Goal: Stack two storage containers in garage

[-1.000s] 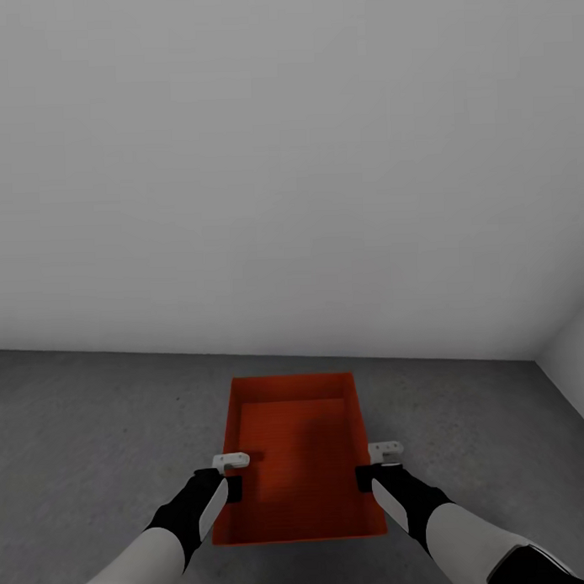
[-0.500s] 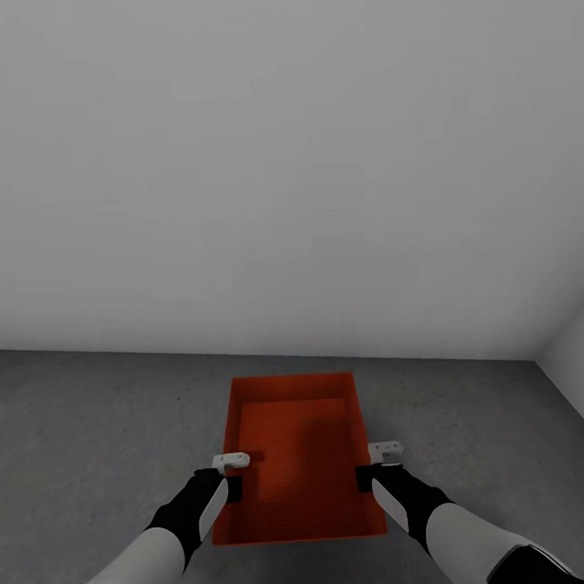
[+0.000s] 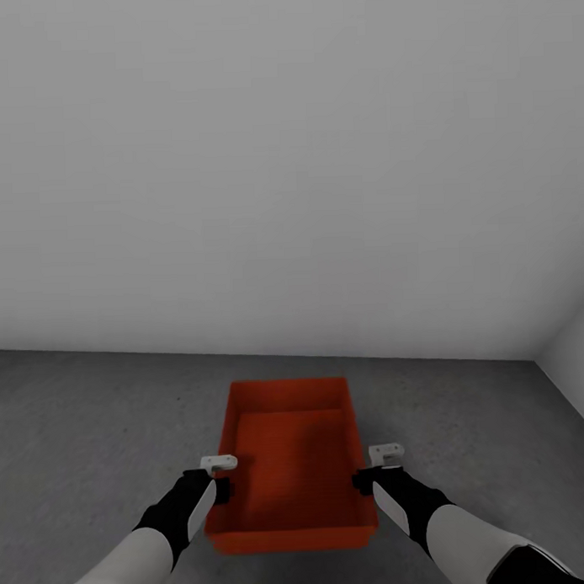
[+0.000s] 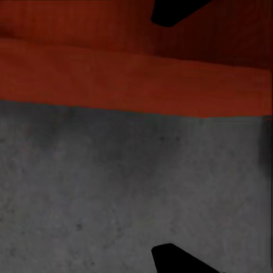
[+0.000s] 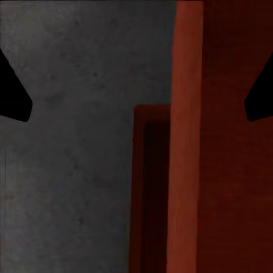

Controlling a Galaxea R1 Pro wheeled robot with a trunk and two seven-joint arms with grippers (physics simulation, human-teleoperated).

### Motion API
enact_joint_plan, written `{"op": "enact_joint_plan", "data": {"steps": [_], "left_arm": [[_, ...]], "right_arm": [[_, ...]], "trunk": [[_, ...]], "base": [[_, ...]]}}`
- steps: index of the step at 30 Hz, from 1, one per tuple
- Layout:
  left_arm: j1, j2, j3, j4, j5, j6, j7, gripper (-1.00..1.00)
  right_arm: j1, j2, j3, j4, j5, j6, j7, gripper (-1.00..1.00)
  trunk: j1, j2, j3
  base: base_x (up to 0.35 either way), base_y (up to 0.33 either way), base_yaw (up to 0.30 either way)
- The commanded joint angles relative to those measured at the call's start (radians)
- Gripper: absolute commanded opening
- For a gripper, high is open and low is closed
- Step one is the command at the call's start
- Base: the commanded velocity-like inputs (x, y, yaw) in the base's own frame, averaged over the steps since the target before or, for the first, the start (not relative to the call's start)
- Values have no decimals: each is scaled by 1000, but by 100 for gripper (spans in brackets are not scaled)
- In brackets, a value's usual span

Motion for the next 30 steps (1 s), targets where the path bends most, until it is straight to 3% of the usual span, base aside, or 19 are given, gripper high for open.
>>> {"op": "enact_joint_plan", "data": {"steps": [1, 30], "left_arm": [[0, 0, 0, -3, 7, 5, 6, 100], [0, 0, -1, -12, 6, -4, 4, 100]], "right_arm": [[0, -1, 9, -2, -8, 5, -7, 100], [0, -2, 9, -2, -8, 5, -8, 100]], "trunk": [[0, 0, -1], [0, 0, -1]], "base": [[0, 0, 0], [0, 0, 0]]}}
